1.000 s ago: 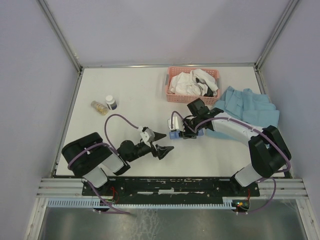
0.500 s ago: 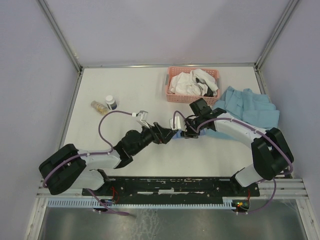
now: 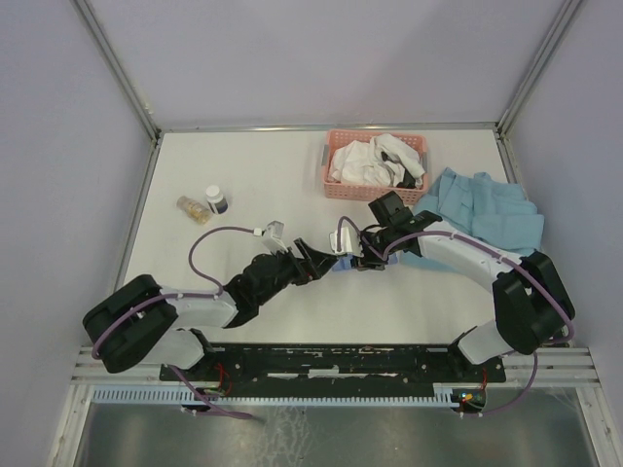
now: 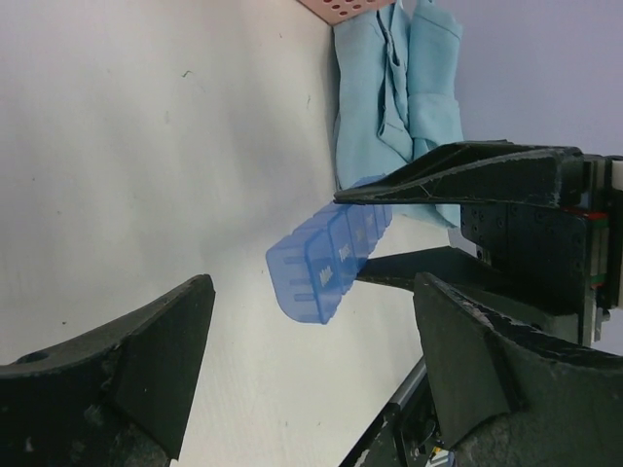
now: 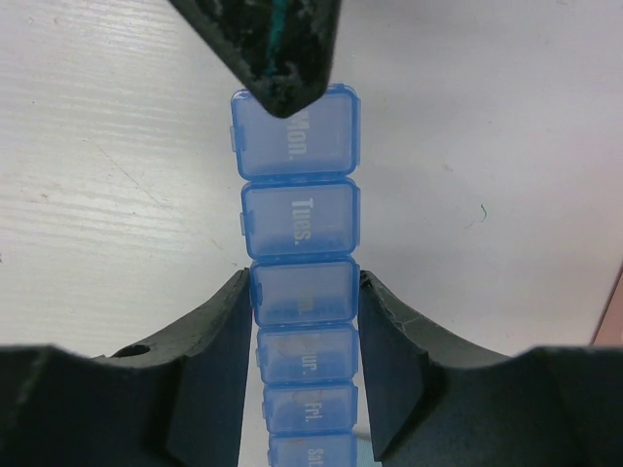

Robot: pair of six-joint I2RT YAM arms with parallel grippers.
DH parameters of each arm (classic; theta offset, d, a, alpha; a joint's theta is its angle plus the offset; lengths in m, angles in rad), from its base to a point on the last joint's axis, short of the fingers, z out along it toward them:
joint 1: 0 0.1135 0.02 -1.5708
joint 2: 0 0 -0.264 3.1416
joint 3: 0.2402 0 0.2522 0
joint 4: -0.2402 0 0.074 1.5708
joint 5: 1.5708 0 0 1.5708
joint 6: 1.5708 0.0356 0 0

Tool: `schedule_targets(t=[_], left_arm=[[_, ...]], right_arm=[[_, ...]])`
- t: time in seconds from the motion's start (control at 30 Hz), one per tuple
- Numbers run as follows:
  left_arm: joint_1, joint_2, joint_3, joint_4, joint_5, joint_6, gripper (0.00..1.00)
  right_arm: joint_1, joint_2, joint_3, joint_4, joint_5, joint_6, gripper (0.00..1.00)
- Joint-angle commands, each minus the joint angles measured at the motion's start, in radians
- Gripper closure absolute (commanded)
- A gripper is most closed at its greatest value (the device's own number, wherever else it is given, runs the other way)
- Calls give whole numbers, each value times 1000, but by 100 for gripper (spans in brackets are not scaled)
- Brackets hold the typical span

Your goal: Sort the pills into containers

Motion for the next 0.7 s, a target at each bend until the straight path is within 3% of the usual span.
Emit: schedule_targets(t=[0.0, 0.27, 0.53, 0.67], left_arm=[[32, 74, 10, 153, 75, -81, 11], [38, 317, 41, 466, 219, -209, 24], [37, 397, 80, 490, 234, -243, 28], [36, 412, 95, 476, 245, -241, 38]], right_arm=[[4, -38, 4, -4, -56, -2, 62], [4, -42, 5, -7, -67, -3, 62], [14, -35, 2, -7, -66, -5, 62], [16, -35, 3, -4, -62, -3, 62]])
